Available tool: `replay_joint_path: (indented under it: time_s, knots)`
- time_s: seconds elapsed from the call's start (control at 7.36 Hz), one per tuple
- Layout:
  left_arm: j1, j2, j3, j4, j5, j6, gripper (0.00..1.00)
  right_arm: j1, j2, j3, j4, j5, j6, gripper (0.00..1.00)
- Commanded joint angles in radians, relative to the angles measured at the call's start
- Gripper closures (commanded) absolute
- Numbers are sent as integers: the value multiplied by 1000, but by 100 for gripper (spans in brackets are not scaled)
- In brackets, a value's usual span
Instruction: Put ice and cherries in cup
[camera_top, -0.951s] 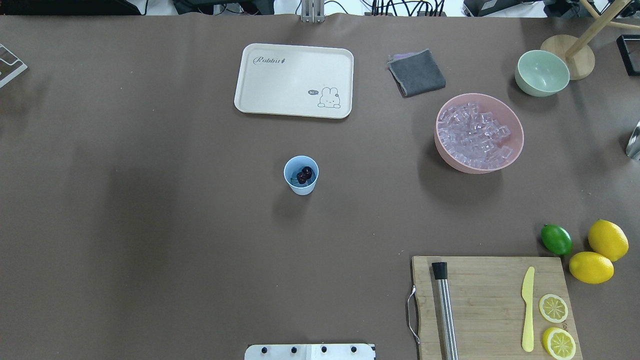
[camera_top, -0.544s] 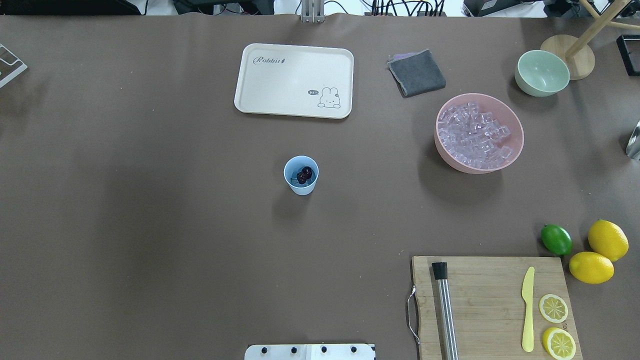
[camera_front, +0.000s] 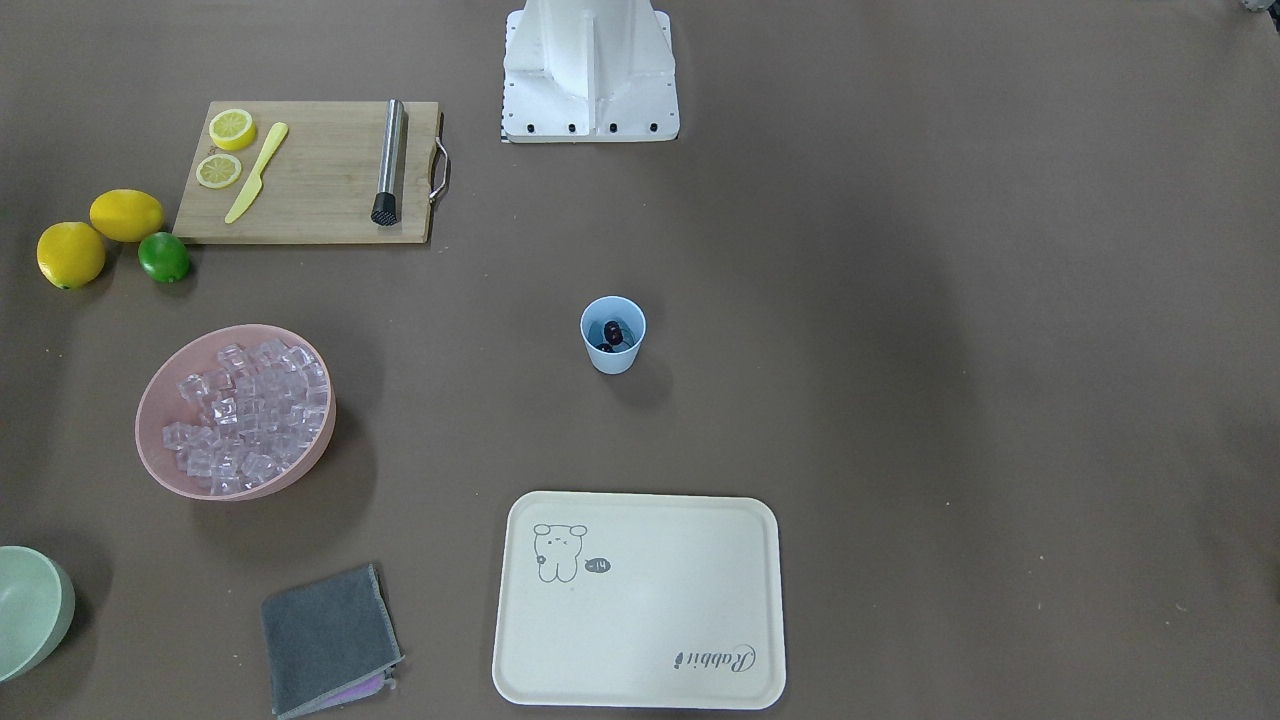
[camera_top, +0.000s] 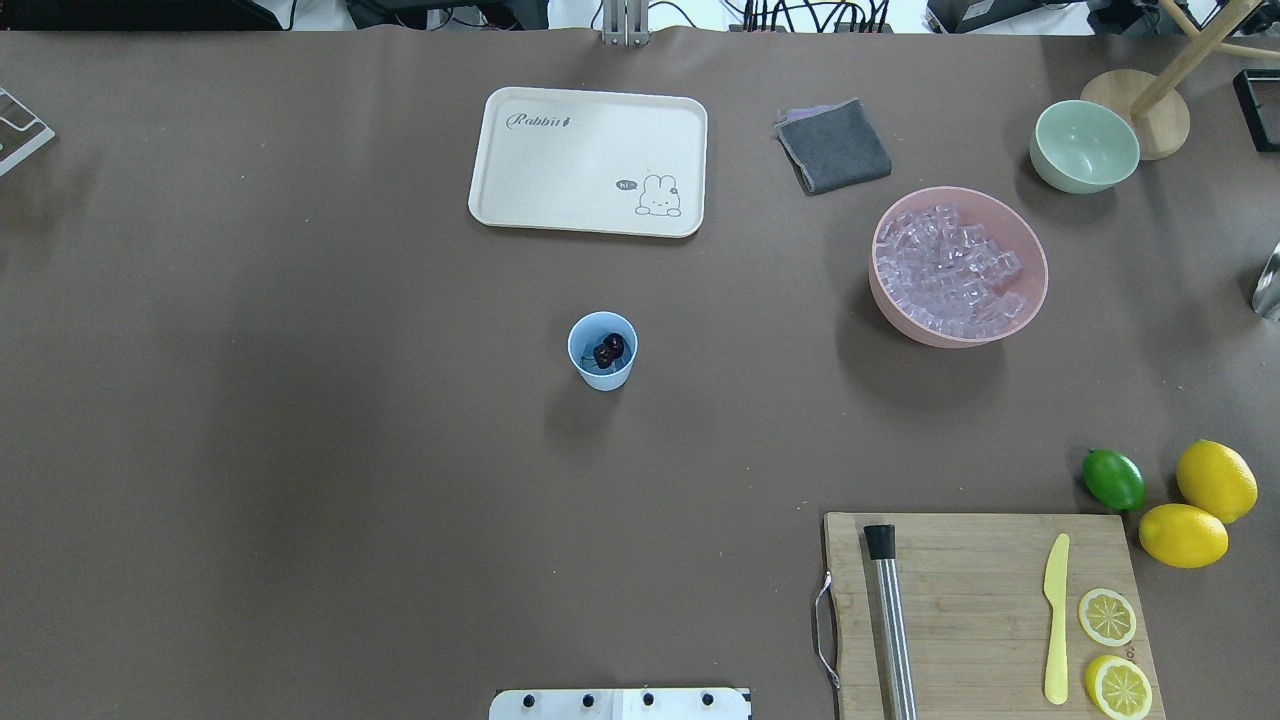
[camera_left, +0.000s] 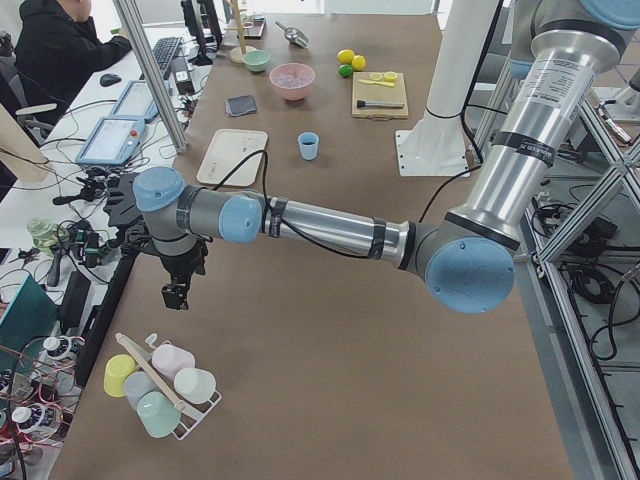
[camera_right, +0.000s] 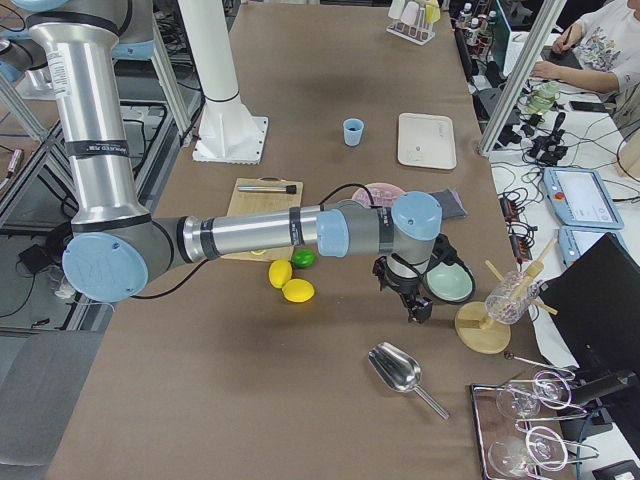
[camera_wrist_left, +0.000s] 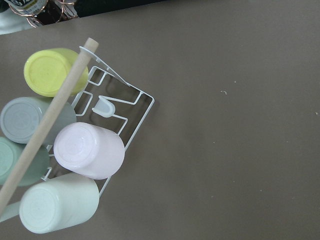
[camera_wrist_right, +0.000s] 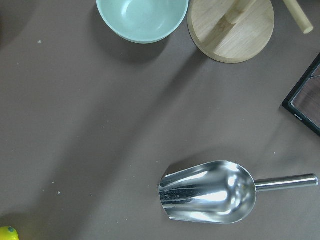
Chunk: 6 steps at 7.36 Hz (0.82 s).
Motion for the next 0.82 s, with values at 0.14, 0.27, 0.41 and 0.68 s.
replay_joint_path:
  time_s: [0.14, 0.27, 0.41, 0.68]
  knots:
    - [9, -5, -24, 3, -10, 5, 2, -2, -9, -10, 0, -2, 4, 1]
    - [32, -9, -12, 1, 31, -4, 2, -2, -12, -11, -2, -2, 5, 1]
    - [24, -8, -4, -2, 27, -1, 2, -2, -8, -8, 0, -1, 69, 1]
    - [24, 17, -27, -38, 30, 7, 2, -2, 6, 4, 0, -27, 106, 1]
